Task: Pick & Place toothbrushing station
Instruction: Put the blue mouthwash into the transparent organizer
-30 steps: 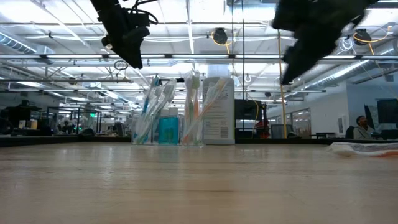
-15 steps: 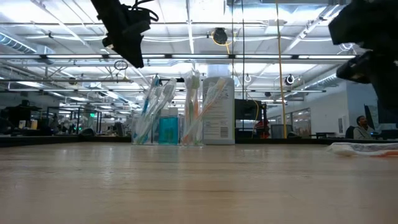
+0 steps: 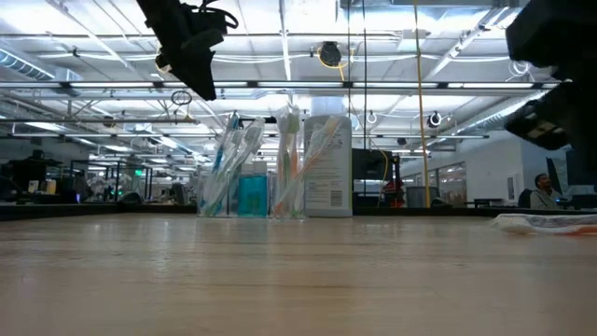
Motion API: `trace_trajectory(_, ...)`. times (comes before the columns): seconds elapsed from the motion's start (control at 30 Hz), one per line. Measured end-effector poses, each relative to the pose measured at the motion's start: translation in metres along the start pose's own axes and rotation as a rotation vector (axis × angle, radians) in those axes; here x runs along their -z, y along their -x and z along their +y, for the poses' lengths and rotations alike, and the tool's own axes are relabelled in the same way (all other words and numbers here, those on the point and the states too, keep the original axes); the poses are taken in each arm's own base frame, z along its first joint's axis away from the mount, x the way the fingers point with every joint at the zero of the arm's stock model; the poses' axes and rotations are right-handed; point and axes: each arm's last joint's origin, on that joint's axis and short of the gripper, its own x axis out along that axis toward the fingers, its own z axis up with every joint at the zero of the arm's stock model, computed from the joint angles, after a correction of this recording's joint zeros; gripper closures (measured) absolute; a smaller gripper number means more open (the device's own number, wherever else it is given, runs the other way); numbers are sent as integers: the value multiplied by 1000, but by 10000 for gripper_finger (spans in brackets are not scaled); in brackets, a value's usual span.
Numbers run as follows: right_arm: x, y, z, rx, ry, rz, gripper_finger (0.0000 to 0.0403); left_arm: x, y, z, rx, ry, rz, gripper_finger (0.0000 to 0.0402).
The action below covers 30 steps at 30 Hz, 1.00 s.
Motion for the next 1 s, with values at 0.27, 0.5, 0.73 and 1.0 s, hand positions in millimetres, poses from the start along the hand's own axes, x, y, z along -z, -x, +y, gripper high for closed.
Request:
trace_trajectory(0.27,19,-21,-7,-204,399,-362,298,0,0,0,0,4,0,295)
trace_trajectory(0.5,33,-21,-9,-264,576,-545,298,-5,0,-1,13,32,-50,295)
trace_trajectory(0.73,30,-16,16,-306,674,-526,310,-12,1,-2,29,67,-110,295)
trace_trajectory(1.0,12,-8,33,-95,895,-440,319,-12,1,-4,67,97,-106,295)
